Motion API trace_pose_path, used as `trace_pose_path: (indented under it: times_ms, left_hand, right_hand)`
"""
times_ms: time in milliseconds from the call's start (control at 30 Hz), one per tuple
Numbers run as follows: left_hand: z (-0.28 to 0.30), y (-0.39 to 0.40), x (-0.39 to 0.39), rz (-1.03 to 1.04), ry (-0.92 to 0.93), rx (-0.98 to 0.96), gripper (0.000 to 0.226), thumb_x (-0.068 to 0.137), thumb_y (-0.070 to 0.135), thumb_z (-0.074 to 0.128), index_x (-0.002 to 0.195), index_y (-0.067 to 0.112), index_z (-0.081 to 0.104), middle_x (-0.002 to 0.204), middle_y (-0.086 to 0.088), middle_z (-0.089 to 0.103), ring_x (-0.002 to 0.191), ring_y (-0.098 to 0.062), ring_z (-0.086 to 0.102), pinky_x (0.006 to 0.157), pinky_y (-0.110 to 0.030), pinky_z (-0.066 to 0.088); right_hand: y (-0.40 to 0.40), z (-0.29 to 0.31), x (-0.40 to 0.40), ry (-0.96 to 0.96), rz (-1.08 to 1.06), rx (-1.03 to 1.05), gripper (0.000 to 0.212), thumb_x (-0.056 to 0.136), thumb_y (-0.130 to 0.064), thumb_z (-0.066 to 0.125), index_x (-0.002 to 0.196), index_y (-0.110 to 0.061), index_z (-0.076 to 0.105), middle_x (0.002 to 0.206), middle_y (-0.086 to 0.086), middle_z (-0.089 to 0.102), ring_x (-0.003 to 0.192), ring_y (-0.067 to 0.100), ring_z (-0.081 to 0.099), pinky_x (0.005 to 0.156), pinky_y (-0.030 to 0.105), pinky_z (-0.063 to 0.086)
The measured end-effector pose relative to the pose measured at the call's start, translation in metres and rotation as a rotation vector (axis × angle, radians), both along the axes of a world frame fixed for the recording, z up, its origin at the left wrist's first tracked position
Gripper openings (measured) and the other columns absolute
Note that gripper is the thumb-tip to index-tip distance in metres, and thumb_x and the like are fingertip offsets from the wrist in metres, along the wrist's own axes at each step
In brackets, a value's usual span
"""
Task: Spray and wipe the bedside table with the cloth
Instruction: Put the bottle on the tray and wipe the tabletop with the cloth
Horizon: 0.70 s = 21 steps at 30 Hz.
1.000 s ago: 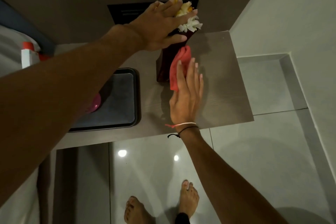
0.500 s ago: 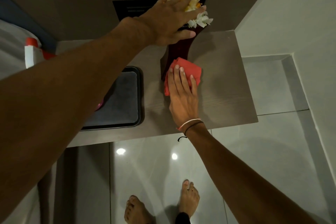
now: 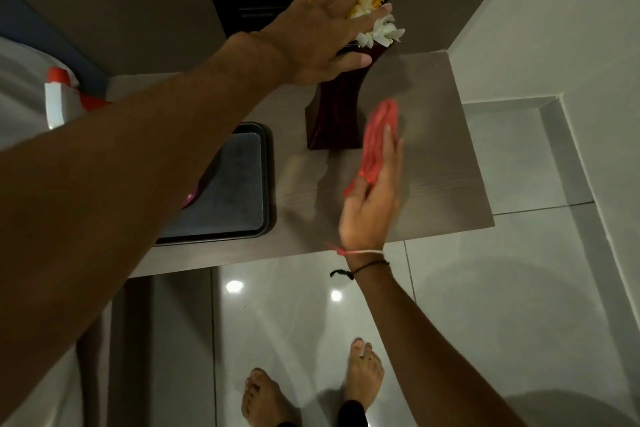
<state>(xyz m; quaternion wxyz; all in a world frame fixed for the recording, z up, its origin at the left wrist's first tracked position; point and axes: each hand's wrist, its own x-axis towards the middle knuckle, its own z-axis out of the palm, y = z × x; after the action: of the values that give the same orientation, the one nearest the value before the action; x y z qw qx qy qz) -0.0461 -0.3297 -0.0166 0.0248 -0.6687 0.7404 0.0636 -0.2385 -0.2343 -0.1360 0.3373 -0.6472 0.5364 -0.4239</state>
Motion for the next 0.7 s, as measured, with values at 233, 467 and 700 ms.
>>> trace_pose_path:
  times_ms: [233, 467, 700]
  left_hand:
    - [-0.001, 0.001, 0.000, 0.015, 0.024, -0.005, 0.069, 0.106, 0.048, 0.037, 0.164, 0.026, 0.007, 0.171, -0.023, 0.008, 0.159, -0.039, 0.009, 0.128, -0.058, 0.012]
    - [-0.002, 0.000, -0.001, 0.016, 0.023, 0.019, 0.070, 0.105, 0.051, 0.037, 0.164, 0.029, 0.005, 0.171, -0.023, 0.005, 0.160, -0.041, 0.005, 0.128, -0.062, 0.011]
    - [0.001, 0.000, -0.001, 0.023, 0.042, 0.021, 0.070, 0.105, 0.050, 0.039, 0.164, 0.029, 0.007, 0.171, -0.023, 0.006, 0.160, -0.040, 0.006, 0.127, -0.060, 0.011]
  right_hand:
    - [-0.019, -0.016, 0.030, 0.793, 0.416, -0.211, 0.074, 0.086, -0.016, 0.027, 0.159, -0.021, 0.022, 0.167, 0.022, 0.014, 0.156, 0.038, 0.011, 0.125, 0.059, 0.015]
    - [-0.006, -0.042, -0.001, 0.967, 0.650, -0.122, 0.086, 0.091, -0.017, 0.056, 0.161, -0.012, 0.004, 0.169, 0.015, 0.010, 0.157, 0.032, 0.009, 0.126, 0.058, 0.011]
    - [0.000, -0.010, -0.009, 0.139, 0.108, 0.110, 0.066, 0.093, -0.005, 0.052, 0.155, -0.010, 0.031, 0.145, 0.017, 0.056, 0.126, 0.023, 0.058, 0.106, 0.013, 0.045]
